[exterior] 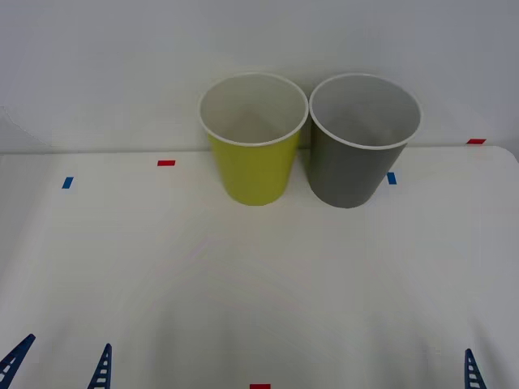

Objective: Put cans in the gray bin and PET bottles in the light green bin.

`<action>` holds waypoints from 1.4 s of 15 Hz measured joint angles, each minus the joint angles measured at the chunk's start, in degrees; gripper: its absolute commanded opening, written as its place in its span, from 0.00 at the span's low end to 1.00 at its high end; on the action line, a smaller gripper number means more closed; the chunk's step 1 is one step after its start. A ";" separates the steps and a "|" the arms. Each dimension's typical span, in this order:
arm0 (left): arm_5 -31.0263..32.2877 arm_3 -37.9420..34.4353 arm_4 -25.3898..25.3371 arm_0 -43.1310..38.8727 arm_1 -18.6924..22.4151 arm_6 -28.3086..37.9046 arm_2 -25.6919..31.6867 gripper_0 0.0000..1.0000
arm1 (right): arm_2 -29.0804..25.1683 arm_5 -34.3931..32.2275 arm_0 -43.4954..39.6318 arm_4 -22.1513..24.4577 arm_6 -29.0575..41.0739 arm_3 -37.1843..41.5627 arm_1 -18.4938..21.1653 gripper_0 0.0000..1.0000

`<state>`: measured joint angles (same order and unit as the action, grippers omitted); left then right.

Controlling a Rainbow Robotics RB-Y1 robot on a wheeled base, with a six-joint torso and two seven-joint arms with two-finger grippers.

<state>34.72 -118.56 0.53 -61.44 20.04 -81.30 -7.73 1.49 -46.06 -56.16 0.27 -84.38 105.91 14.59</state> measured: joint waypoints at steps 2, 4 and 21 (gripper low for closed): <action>0.00 0.00 0.00 0.00 0.00 0.00 0.00 1.00 | 0.00 0.00 0.00 0.00 0.00 0.00 0.00 0.85; 0.00 0.00 0.00 0.00 0.00 0.00 0.00 1.00 | 0.00 0.00 0.00 0.00 0.00 0.00 0.00 0.84; 0.00 0.00 0.00 0.00 0.00 0.00 0.00 1.00 | 0.00 0.01 0.00 0.00 0.00 0.00 0.00 0.85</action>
<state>34.72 -118.56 0.53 -61.44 20.04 -81.30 -7.73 1.49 -46.06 -56.16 0.26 -84.38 105.91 14.59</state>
